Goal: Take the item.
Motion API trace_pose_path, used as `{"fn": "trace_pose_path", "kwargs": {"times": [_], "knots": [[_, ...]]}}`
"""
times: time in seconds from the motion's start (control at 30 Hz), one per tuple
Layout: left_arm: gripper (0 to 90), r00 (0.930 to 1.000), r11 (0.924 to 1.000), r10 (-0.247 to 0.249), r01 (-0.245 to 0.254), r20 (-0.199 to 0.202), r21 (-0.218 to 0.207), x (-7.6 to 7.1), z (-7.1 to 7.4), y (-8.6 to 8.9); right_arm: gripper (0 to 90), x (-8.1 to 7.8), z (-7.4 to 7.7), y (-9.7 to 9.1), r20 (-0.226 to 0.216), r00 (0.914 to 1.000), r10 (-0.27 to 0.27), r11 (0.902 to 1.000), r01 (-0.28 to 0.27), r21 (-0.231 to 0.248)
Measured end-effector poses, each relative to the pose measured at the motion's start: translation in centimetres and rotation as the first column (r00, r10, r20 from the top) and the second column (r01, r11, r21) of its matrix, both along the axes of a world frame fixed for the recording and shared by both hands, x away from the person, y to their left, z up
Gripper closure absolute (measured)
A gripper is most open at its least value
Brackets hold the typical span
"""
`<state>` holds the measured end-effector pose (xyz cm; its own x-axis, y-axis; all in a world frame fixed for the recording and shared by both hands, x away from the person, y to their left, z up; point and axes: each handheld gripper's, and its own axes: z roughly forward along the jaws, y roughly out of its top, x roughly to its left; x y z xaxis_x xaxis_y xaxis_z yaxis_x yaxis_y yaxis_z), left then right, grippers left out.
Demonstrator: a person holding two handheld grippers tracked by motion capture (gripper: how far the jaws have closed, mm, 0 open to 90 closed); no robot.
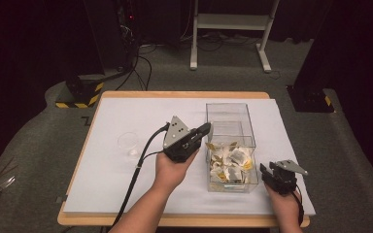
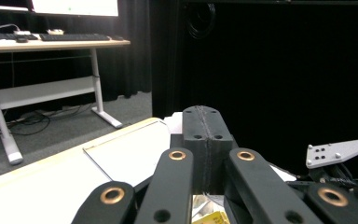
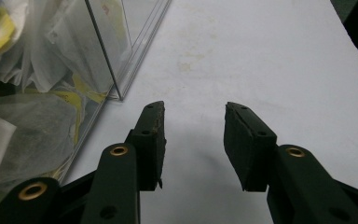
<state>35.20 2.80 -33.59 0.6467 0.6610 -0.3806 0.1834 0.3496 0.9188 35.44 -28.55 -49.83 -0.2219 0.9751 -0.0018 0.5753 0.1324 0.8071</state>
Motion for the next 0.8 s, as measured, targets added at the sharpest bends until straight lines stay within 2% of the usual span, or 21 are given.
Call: {"fn": "trace_pose_path", "kwargs": {"times": [0.33,0.4,0.5,0.57,0.63,0.67,0.77,0.8], "knots": [[90.0,0.9963,0.9962,-0.078,0.08,-0.034,0.034,-0.5,-1.2,-2.8,58.5,0.0,0.0,0.0,-0.004,1.0,0.001,1.0,-0.001,-0.001],[90.0,0.9951,0.9954,-0.089,0.091,-0.043,0.029,-0.6,-1.4,-3.4,58.5,0.0,0.0,0.0,-0.003,1.0,0.0,1.0,0.0,0.001],[89.9,0.9936,0.9937,-0.1,0.102,-0.053,0.045,-0.5,-1.9,-4.2,58.5,0.0,0.0,0.0,0.0,1.0,0.001,1.0,-0.001,0.002],[89.9,0.9923,0.9936,-0.105,0.108,-0.064,0.034,-0.3,-2.2,-4.7,58.4,0.0,0.0,0.0,0.001,1.0,0.002,1.0,-0.002,0.004],[89.9,0.9918,0.9929,-0.108,0.111,-0.068,0.043,-0.1,-2.4,-5.0,58.4,0.0,0.0,0.0,0.001,1.0,0.003,1.0,-0.003,0.003],[89.9,0.9918,0.9933,-0.105,0.108,-0.073,0.04,0.0,-2.6,-5.3,58.4,0.0,0.0,0.0,0.0,1.0,0.001,1.0,-0.001,0.005],[89.8,0.9918,0.9922,-0.099,0.105,-0.081,0.067,0.4,-3.1,-5.5,58.4,-0.1,0.0,0.0,0.0,1.0,0.001,1.0,-0.001,0.007],[89.8,0.9922,0.9935,-0.091,0.096,-0.085,0.06,0.4,-3.2,-5.6,58.4,-0.1,0.0,0.0,-0.001,1.0,0.001,1.0,-0.001,0.008]]}}
